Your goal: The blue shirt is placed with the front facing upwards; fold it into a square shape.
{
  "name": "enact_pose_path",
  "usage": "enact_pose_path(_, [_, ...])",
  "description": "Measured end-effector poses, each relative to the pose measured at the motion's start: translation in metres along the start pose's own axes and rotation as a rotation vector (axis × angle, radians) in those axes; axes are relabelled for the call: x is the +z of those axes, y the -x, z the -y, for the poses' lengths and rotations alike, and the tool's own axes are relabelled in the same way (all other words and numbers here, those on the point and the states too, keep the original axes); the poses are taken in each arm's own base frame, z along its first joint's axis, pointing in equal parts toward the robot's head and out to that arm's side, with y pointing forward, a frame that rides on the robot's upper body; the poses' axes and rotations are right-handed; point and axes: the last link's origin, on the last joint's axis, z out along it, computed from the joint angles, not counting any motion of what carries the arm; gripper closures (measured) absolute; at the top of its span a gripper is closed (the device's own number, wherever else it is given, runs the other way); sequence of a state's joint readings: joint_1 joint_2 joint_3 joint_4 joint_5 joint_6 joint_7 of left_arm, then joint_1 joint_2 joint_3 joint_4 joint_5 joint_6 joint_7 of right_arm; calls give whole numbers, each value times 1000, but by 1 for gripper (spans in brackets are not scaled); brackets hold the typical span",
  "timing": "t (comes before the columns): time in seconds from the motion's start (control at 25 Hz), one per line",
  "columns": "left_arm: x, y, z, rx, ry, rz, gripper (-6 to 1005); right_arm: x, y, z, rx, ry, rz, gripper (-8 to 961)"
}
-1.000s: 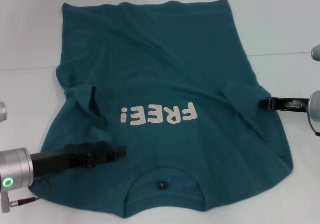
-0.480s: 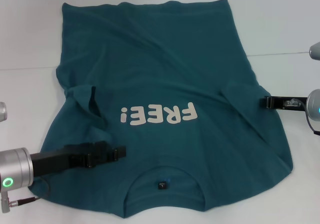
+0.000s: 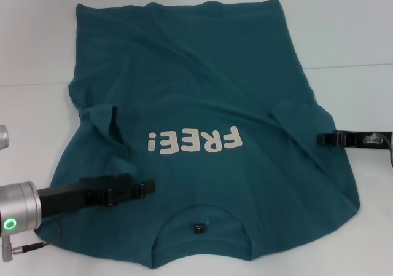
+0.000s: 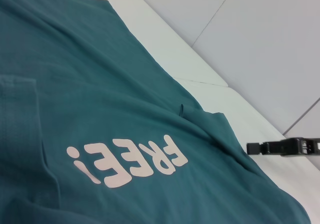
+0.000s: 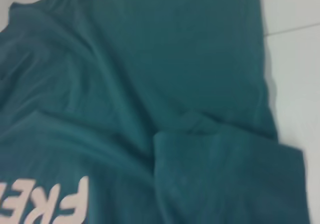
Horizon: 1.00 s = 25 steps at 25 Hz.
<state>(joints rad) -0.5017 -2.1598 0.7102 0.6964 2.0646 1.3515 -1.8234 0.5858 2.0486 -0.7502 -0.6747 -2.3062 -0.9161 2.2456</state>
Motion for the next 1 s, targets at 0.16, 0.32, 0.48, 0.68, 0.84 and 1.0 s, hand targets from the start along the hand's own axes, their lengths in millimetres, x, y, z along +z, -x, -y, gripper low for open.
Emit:
enact_pose_path(0.16, [0, 0, 0, 1, 0, 0, 121, -12, -6, 2, 6, 38, -14, 734])
enact_pose_path(0.32, [0, -1, 0, 3, 1, 0, 121, -27, -14, 6, 37, 83, -10, 571])
enact_pose_path(0.48, [2, -2, -1, 7, 6, 4, 121, -46, -21, 16, 74, 109, 3, 351])
enact_pose_path(0.68, [3, -3, -3, 10, 16, 8, 122, -66, -33, 31, 143, 128, -2, 306])
enact_pose_path(0.84, [4, -5, -4, 17, 20, 13, 121, -73, -42, 37, 185, 136, -11, 288])
enact_pose_path(1.0, [5, -6, -4, 21, 22, 17, 121, -75, -46, 38, 211, 139, -22, 271])
